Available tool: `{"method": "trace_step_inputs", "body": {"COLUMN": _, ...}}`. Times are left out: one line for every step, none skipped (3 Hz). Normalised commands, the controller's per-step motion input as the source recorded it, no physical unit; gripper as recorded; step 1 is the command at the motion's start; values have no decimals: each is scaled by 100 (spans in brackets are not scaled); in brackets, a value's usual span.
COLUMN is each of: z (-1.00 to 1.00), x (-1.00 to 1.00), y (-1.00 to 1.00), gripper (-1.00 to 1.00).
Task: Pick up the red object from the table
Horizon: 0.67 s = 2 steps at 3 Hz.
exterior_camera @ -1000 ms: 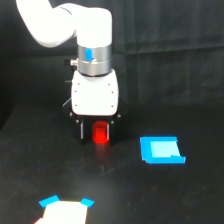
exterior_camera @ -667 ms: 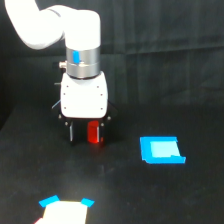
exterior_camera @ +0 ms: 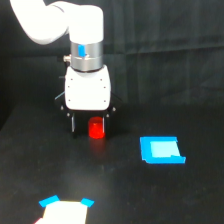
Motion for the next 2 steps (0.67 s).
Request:
{"method": "trace_step_inputs", "body": {"z": -28, "x": -62, "y": -29, "gripper": -100}}
{"method": "trace_step_inputs", "body": {"z": 56, "x": -32, "y": -53, "gripper": -72}}
